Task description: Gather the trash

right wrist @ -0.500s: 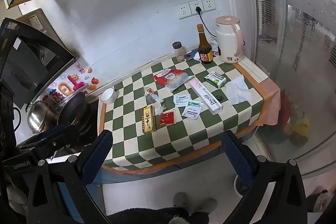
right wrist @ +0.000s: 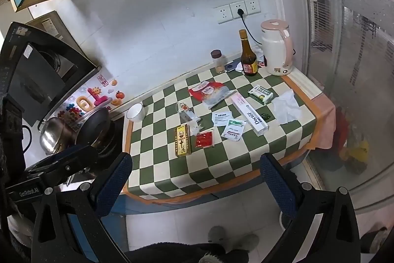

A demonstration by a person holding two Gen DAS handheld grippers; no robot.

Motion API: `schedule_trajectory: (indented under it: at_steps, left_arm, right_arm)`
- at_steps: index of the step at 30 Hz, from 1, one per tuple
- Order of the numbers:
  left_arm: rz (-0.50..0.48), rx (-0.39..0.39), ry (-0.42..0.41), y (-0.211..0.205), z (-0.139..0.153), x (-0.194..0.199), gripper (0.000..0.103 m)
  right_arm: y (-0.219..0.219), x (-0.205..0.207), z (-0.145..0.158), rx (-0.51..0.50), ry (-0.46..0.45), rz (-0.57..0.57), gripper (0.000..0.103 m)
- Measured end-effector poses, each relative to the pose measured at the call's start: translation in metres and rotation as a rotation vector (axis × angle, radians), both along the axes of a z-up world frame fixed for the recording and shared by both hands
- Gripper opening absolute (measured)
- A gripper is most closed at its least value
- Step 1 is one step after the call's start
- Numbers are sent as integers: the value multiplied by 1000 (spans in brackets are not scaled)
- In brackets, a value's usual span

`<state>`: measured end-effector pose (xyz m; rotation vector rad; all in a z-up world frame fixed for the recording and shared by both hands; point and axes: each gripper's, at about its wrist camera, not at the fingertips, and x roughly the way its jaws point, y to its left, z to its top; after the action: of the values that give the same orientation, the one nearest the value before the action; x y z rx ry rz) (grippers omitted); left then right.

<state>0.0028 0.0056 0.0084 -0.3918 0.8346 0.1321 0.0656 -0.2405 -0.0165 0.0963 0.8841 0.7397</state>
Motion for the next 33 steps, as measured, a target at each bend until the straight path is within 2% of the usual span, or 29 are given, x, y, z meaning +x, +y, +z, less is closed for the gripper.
schedule_trajectory:
  at_steps: [33]
  left_arm:
    - [-5,-24,-28,-3,2,-2,103]
  right_arm:
    - [7,-3,9,9,6,11,103]
